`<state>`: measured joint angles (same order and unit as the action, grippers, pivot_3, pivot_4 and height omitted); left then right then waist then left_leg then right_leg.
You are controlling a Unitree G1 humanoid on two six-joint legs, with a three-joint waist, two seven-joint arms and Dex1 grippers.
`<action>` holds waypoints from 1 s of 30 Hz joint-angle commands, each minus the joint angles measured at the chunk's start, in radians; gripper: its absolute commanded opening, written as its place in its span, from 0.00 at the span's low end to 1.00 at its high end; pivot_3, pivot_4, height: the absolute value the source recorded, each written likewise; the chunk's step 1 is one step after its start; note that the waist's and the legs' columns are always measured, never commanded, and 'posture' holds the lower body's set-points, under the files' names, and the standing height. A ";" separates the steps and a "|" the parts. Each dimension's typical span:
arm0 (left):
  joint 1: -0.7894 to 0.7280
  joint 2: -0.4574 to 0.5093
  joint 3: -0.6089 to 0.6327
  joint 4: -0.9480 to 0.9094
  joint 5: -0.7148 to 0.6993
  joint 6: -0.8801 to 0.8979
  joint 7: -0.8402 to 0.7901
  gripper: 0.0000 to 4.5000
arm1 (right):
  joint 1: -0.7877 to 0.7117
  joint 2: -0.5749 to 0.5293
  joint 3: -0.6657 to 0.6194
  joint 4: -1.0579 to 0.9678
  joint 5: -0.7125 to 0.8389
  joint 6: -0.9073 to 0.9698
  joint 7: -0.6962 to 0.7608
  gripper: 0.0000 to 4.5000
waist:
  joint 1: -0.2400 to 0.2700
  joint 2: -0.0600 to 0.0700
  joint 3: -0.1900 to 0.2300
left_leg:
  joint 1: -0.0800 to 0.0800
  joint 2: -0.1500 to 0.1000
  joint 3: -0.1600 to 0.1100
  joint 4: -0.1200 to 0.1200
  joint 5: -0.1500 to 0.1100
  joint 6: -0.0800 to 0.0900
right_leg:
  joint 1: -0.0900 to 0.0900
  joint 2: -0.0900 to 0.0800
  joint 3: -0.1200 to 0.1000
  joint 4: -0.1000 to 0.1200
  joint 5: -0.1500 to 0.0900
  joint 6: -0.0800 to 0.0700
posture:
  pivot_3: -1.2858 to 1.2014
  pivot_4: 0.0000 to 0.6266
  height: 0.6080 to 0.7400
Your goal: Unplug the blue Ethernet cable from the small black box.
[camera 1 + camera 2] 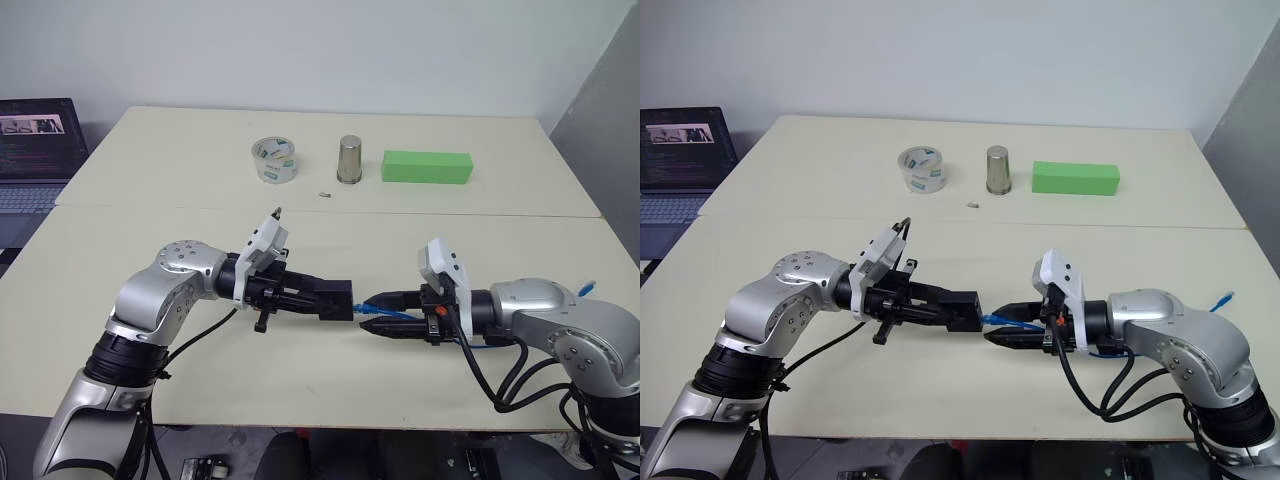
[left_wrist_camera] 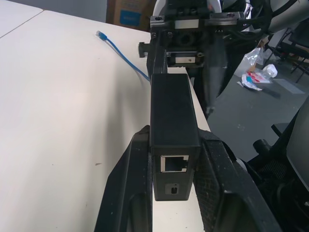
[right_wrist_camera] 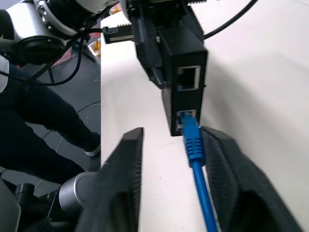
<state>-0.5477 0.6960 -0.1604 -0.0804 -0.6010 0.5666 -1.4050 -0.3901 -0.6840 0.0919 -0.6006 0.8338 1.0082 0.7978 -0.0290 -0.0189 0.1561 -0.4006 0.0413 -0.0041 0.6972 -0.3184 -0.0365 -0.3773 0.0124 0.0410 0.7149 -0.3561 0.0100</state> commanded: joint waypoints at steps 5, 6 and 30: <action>-0.016 -0.005 0.031 -0.023 -0.034 0.035 0.001 0.18 | 0.009 0.051 -0.019 -0.006 0.003 -0.037 -0.053 0.46 | 0.000 0.000 0.000 | 0.000 0.000 0.000 0.000 0.000 0.000 | 0.000 0.000 0.000 0.000 0.000 0.000 | 0.52 0.24 1.00; -0.017 -0.005 0.032 -0.023 -0.036 0.038 0.001 0.18 | 0.011 0.055 -0.019 -0.005 0.005 -0.037 -0.055 0.46 | 0.000 0.000 0.000 | 0.000 0.000 0.000 0.000 0.000 0.000 | 0.000 0.000 0.000 0.000 0.000 0.000 | 0.52 0.24 1.00; -0.018 -0.001 0.028 -0.033 -0.038 0.052 -0.011 0.18 | 0.008 0.056 0.002 0.013 0.003 -0.041 -0.046 0.00 | 0.000 0.000 0.000 | 0.000 0.000 0.000 0.000 0.000 0.000 | 0.000 0.000 0.000 0.000 0.000 0.000 | 0.52 0.24 1.00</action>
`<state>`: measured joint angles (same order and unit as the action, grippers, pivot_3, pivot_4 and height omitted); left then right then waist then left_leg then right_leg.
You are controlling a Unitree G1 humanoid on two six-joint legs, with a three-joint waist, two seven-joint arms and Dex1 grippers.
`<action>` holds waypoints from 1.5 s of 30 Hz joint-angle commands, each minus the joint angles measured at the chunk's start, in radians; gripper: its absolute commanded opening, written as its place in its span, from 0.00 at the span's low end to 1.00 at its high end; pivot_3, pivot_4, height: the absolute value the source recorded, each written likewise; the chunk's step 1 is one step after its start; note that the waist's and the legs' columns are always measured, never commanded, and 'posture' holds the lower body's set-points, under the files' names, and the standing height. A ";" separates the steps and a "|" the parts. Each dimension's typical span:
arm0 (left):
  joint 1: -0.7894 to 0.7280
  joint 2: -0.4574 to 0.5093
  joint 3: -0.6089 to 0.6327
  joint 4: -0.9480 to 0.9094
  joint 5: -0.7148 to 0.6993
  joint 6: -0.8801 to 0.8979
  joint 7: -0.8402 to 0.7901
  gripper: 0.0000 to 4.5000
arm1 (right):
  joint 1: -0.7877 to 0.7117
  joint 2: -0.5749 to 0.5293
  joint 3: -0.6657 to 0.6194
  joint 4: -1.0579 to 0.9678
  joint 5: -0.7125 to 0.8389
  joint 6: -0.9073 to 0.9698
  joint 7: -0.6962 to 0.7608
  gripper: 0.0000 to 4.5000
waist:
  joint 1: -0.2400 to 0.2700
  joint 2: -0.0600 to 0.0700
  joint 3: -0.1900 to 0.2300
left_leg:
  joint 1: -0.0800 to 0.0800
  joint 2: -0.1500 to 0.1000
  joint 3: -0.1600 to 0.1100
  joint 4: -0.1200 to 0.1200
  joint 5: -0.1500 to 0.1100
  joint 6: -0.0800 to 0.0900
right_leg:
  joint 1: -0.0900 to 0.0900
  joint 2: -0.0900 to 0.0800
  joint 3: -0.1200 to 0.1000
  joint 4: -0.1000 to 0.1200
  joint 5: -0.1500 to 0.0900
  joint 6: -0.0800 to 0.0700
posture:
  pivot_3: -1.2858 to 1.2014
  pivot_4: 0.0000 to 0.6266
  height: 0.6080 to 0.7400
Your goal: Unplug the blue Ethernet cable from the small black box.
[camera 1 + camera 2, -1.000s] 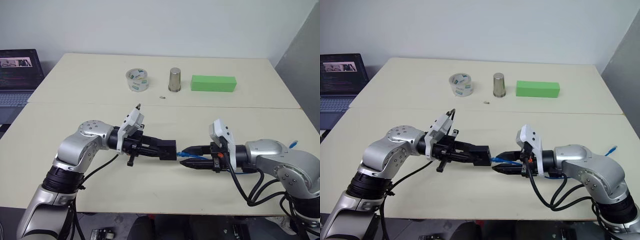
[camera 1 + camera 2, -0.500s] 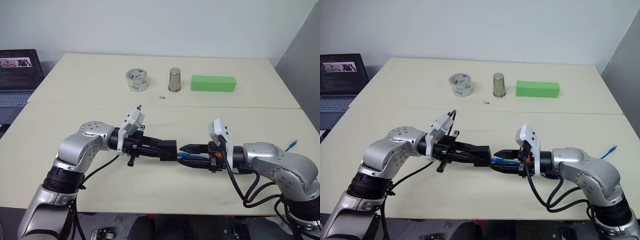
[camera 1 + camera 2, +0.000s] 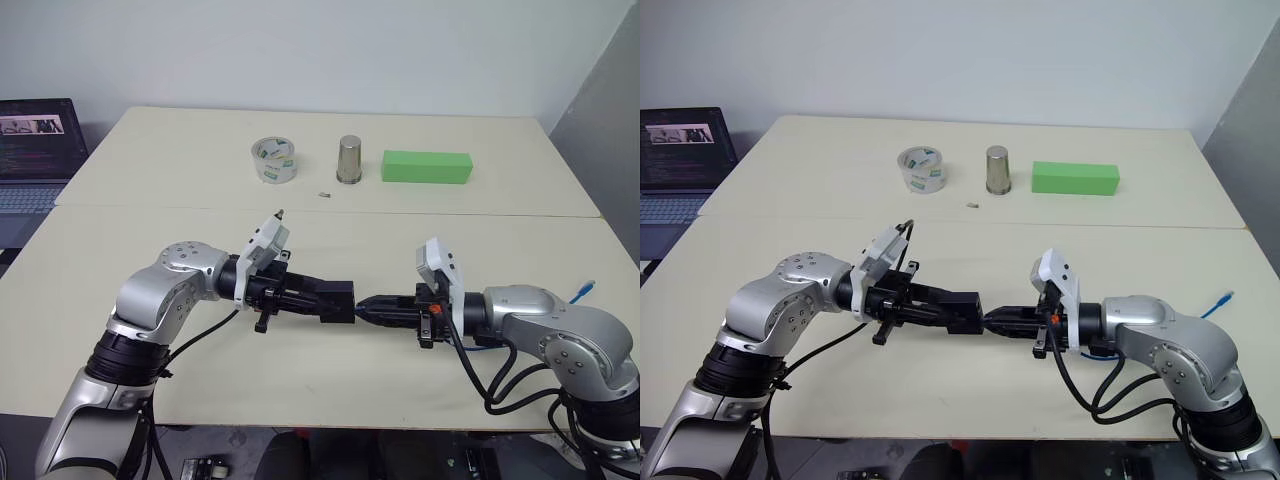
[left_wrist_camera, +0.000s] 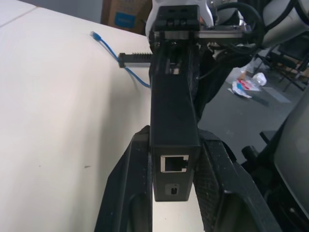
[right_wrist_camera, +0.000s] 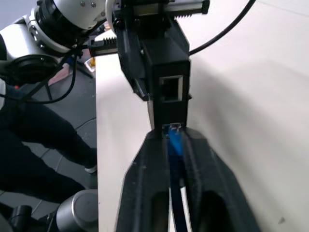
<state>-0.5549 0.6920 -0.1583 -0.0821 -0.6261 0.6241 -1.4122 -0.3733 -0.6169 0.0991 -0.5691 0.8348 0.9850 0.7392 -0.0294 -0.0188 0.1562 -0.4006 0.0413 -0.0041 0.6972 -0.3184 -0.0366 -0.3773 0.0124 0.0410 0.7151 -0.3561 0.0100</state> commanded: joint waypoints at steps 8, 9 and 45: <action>-0.010 0.008 0.029 -0.029 -0.016 -0.004 -0.013 0.18 | -0.041 -0.029 0.003 0.004 -0.014 -0.029 0.044 0.00 | 0.000 0.000 0.000 | 0.000 0.000 0.000 0.000 0.000 0.000 | 0.000 0.000 0.000 0.000 0.000 0.000 | 0.52 0.24 1.00; -0.009 0.009 0.029 -0.029 -0.016 -0.003 -0.013 0.18 | -0.043 -0.031 0.003 0.006 -0.016 -0.030 0.047 0.00 | 0.000 0.000 0.000 | 0.000 0.000 0.000 0.000 0.000 0.000 | 0.000 0.000 0.000 0.000 0.000 0.000 | 0.52 0.24 1.00; -0.014 0.006 0.018 -0.032 -0.009 -0.007 -0.005 0.18 | 0.000 -0.032 -0.022 -0.027 0.049 -0.004 -0.018 0.39 | 0.000 0.000 0.000 | 0.000 0.000 0.000 0.000 0.000 0.000 | 0.000 0.000 0.000 0.000 0.000 0.000 | 0.52 0.24 1.00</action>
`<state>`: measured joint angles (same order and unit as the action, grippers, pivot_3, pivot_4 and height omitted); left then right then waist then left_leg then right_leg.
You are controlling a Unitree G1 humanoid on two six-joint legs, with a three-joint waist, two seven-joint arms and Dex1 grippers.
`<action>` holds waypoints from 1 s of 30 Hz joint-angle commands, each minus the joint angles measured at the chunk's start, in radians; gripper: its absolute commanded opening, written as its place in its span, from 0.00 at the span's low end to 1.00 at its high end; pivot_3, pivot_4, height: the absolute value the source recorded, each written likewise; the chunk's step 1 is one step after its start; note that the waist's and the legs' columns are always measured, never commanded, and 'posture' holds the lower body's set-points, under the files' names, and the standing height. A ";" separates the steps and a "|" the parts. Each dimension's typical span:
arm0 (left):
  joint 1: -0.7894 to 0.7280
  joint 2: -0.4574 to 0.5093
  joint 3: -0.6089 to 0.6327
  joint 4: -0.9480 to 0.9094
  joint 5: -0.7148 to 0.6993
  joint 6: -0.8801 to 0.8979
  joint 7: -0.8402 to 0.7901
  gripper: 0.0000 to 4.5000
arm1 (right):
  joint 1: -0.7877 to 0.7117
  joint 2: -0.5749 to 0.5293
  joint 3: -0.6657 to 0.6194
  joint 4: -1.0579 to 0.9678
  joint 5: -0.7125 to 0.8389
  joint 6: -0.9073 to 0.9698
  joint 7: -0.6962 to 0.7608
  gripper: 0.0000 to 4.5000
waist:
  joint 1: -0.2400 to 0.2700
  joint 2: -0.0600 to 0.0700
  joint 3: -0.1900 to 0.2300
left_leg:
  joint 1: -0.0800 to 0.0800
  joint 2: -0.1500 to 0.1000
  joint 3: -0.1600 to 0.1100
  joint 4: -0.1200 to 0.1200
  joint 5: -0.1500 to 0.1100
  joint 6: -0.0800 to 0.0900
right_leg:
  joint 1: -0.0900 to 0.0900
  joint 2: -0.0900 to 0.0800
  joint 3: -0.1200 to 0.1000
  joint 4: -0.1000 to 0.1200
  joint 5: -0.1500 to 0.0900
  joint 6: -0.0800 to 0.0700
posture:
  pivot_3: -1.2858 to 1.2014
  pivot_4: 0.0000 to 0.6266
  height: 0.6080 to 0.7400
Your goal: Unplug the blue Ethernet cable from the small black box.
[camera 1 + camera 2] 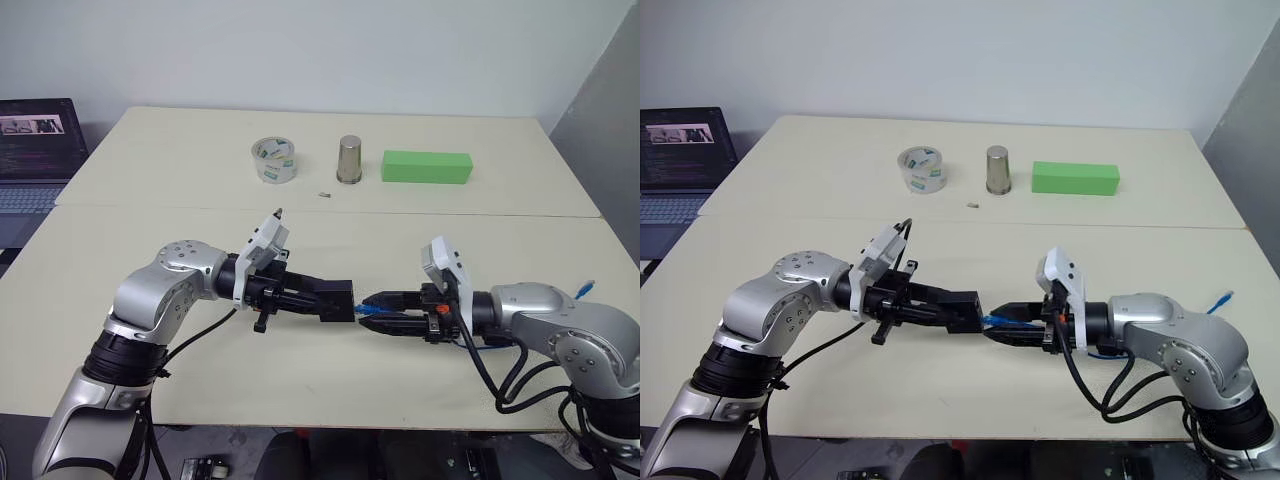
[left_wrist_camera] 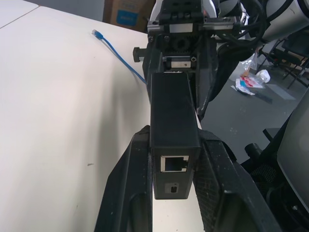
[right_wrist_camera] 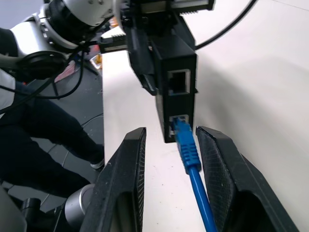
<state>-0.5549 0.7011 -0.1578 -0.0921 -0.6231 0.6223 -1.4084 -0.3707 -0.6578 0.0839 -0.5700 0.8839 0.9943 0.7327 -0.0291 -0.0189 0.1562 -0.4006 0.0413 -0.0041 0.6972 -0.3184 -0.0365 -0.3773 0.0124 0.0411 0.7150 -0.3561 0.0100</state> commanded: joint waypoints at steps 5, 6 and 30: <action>-0.016 -0.002 0.018 -0.019 -0.010 -0.008 -0.014 0.18 | -0.007 0.018 0.009 -0.018 -0.016 -0.024 -0.017 0.39 | 0.000 0.000 0.000 | 0.000 0.000 0.000 0.000 0.000 0.000 | 0.000 0.000 0.000 0.000 0.000 0.000 | 0.52 0.24 1.00; -0.015 -0.002 0.017 -0.019 -0.009 -0.008 -0.014 0.18 | -0.008 0.018 0.011 -0.017 -0.018 -0.026 -0.016 0.39 | 0.000 0.000 0.000 | 0.000 0.000 0.000 0.000 0.000 0.000 | 0.000 0.000 0.000 0.000 0.000 0.000 | 0.52 0.24 1.00; -0.001 0.005 0.017 -0.029 -0.007 -0.013 -0.026 0.18 | -0.045 0.019 0.022 0.006 -0.050 -0.028 0.026 0.01 | 0.000 0.000 0.000 | 0.000 0.000 0.000 0.000 0.000 0.000 | 0.000 0.000 0.000 0.000 0.000 0.000 | 0.52 0.24 1.00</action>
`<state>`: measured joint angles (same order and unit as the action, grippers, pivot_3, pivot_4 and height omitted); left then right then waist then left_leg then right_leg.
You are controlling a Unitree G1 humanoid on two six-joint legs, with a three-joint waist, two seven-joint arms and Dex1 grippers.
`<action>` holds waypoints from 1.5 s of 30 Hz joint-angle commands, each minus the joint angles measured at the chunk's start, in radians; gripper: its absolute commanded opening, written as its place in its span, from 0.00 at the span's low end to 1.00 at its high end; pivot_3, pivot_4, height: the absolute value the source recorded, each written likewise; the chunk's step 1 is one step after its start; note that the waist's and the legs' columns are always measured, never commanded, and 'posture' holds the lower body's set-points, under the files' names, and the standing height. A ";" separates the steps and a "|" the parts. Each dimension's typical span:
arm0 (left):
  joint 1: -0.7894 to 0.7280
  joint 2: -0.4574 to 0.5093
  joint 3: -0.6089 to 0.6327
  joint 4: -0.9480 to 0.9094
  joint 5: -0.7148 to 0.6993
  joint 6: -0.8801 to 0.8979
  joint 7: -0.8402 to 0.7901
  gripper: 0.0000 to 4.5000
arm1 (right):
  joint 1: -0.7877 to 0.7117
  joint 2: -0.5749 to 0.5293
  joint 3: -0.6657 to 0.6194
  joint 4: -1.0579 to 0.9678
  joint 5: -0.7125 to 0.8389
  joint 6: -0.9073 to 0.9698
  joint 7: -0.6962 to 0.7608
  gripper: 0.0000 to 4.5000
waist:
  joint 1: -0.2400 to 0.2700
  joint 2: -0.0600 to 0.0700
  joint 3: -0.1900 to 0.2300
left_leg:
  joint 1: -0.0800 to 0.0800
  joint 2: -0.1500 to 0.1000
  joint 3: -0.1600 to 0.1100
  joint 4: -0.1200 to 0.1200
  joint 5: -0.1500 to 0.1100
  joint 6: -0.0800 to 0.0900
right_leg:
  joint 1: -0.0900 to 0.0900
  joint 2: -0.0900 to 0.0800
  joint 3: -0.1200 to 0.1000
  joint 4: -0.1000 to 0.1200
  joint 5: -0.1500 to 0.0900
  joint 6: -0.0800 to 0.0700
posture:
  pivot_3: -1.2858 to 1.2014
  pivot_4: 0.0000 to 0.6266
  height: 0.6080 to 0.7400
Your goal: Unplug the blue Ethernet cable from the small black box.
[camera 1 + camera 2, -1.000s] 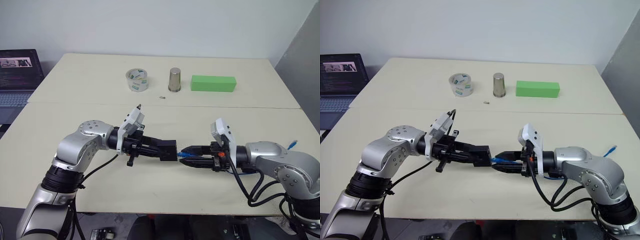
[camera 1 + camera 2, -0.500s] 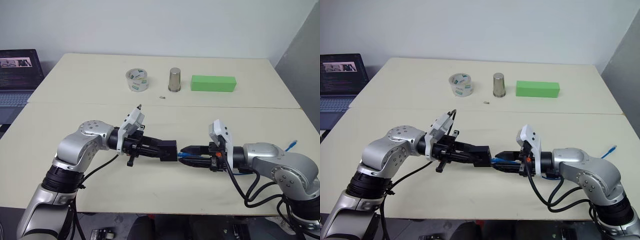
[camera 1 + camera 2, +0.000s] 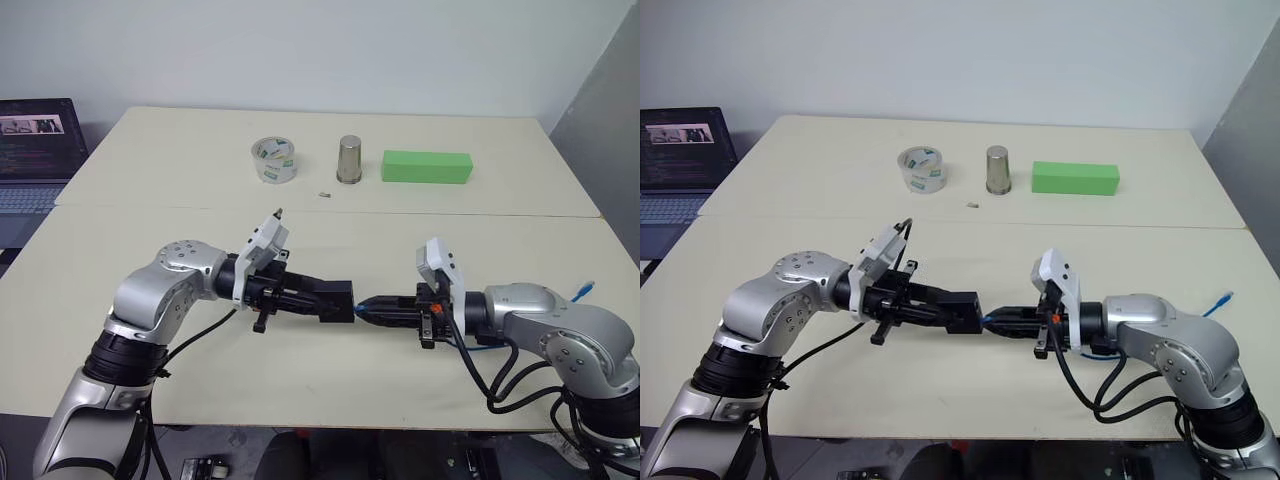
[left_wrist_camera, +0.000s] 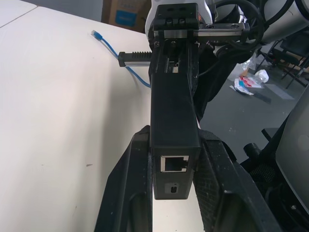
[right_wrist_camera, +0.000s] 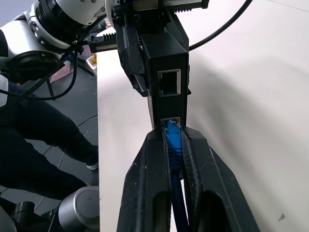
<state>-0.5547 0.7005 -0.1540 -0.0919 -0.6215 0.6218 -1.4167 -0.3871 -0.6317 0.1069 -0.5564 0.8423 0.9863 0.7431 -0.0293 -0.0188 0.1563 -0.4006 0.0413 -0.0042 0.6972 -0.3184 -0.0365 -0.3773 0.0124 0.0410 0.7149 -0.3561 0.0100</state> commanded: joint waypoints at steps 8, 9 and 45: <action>0.007 0.046 0.021 0.007 0.035 -0.056 -0.039 0.18 | -0.015 -0.083 -0.034 0.019 -0.017 -0.027 0.068 0.01 | 0.000 0.000 0.000 | 0.000 0.000 0.000 0.000 0.000 0.000 | 0.000 0.000 0.000 0.000 0.000 0.000 | 0.52 0.24 1.00; 0.005 0.052 0.022 0.012 0.040 -0.061 -0.044 0.18 | -0.012 -0.090 -0.039 0.020 -0.015 -0.026 0.071 0.01 | 0.000 0.000 0.000 | 0.000 0.000 0.000 0.000 0.000 0.000 | 0.000 0.000 0.000 0.000 0.000 0.000 | 0.52 0.24 1.00; 0.000 -0.271 0.236 0.555 0.501 -0.680 0.896 0.18 | -0.050 0.032 0.014 0.073 -0.416 -0.333 -0.048 0.90 | 0.001 0.000 0.000 | -0.006 0.001 0.004 0.000 0.002 -0.003 | -0.009 0.000 0.002 0.003 0.000 0.000 | 0.52 0.24 1.00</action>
<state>-0.5505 0.4338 0.0603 0.4535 -0.1356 -0.0115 -0.5584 -0.4271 -0.6014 0.1248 -0.4465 0.4147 0.6459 0.6881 -0.0287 -0.0192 0.1559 -0.4067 0.0423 -0.0001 0.6977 -0.3165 -0.0400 -0.3858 0.0120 0.0426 0.7182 -0.3560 0.0099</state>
